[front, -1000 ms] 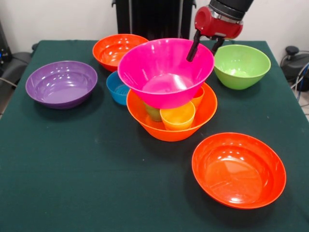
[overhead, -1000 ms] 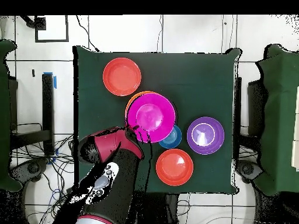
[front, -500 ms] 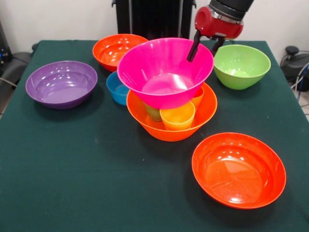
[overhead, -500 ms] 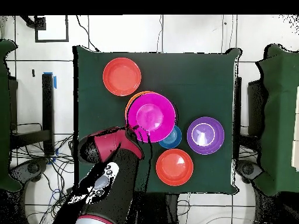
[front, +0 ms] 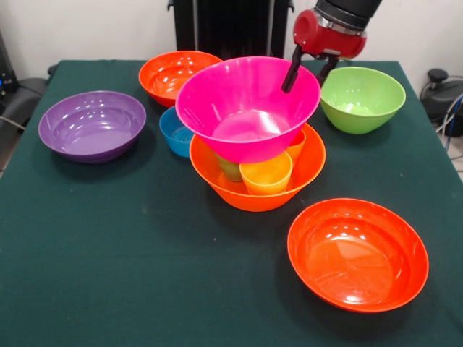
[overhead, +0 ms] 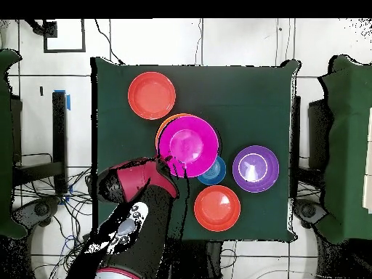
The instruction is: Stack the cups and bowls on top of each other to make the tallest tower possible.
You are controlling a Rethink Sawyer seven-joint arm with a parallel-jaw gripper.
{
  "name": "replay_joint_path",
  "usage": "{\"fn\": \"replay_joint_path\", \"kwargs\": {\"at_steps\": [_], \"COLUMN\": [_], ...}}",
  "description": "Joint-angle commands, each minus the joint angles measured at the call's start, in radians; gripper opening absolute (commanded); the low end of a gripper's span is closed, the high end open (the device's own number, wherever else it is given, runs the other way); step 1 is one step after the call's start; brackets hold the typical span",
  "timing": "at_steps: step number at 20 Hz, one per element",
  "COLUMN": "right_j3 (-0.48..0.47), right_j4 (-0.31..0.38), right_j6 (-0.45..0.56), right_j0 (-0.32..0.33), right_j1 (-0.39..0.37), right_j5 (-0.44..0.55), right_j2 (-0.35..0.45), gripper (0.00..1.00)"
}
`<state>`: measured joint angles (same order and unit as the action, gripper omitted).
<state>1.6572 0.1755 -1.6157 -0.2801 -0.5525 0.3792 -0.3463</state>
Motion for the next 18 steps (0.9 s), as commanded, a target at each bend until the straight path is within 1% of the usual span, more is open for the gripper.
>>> {"fn": "replay_joint_path", "kwargs": {"at_steps": [1,7,12,15,18], "right_j3": [0.009,0.021,-0.015,-0.028,-0.036], "right_j4": [-0.051,-0.071,-0.053,-0.049,-0.06], "right_j6": [-0.152,-0.153,-0.178,-0.17,-0.165], "right_j0": [-0.009,-0.015,-0.091,-0.105,-0.111], "right_j1": [0.009,0.012,0.009,0.005,-0.002], "right_j5": [0.095,0.09,0.116,0.127,0.153], "right_j2": [0.123,0.127,0.042,0.025,0.022], "gripper": [1.0,1.0,1.0,1.0,1.0]}}
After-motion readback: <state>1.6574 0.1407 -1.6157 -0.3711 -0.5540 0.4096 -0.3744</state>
